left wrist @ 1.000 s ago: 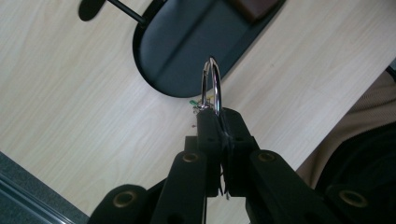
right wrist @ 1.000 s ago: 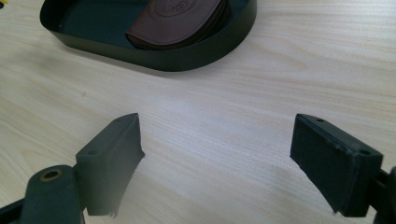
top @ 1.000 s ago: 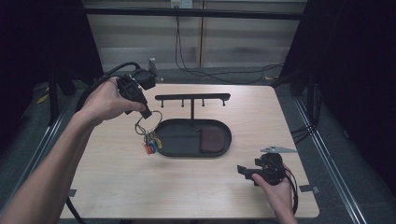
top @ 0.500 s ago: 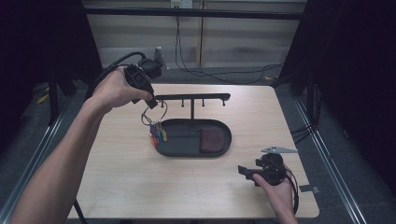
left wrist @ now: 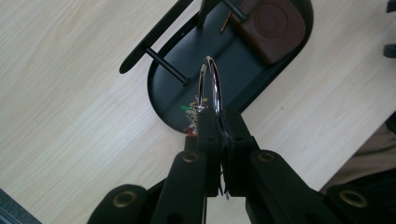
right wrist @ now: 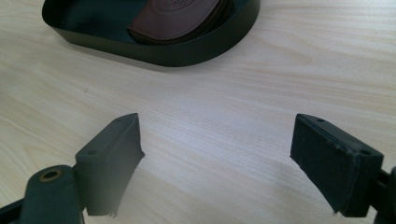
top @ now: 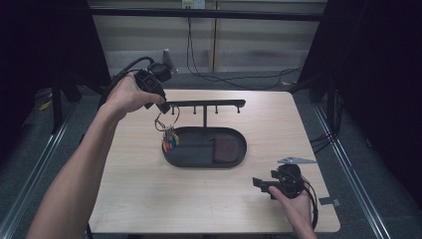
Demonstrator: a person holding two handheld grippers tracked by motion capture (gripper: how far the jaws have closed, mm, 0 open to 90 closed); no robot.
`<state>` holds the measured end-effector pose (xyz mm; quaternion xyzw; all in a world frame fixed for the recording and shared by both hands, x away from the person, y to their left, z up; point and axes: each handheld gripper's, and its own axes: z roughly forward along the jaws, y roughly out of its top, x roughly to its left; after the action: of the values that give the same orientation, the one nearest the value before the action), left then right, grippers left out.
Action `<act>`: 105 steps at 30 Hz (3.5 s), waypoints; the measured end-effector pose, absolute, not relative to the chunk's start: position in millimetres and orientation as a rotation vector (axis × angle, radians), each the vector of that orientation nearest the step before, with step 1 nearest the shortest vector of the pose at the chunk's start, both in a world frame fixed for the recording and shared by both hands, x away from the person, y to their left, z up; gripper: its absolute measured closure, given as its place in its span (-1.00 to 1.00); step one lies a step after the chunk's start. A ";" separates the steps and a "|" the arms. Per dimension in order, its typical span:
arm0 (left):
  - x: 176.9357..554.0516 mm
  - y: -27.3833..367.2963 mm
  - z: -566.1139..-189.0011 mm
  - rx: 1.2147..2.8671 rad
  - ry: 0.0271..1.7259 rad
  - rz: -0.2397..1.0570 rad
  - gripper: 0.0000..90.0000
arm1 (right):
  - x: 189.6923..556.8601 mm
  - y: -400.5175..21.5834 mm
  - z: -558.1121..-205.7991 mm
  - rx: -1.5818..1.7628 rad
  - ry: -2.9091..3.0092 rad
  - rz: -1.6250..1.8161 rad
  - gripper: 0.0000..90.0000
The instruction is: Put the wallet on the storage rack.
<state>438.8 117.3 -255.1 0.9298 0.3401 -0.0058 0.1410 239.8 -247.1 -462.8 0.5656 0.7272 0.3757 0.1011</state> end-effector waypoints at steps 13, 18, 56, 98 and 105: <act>446.1 125.6 -273.1 2.656 1.054 -0.009 0.96 | 239.9 -244.7 -463.0 1.661 2.163 1.104 -0.64; 449.3 123.6 -277.1 2.674 1.057 -0.003 0.96 | 239.6 -245.5 -462.5 1.659 2.159 1.107 -0.64; 459.3 112.8 -291.1 2.654 1.133 0.150 0.72 | 239.9 -245.7 -461.9 1.652 2.178 1.107 -0.64; 395.2 203.6 -369.4 2.147 1.033 -0.040 0.08 | 240.9 -248.3 -464.9 1.683 2.167 1.105 -0.63; 375.2 208.9 -381.3 2.116 0.996 0.048 -0.23 | 240.0 -249.4 -464.1 1.684 2.160 1.102 -0.63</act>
<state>375.2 208.9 -381.3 0.8328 0.3920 0.0191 0.3905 240.0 -249.4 -464.1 0.5679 0.7284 0.3715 0.0945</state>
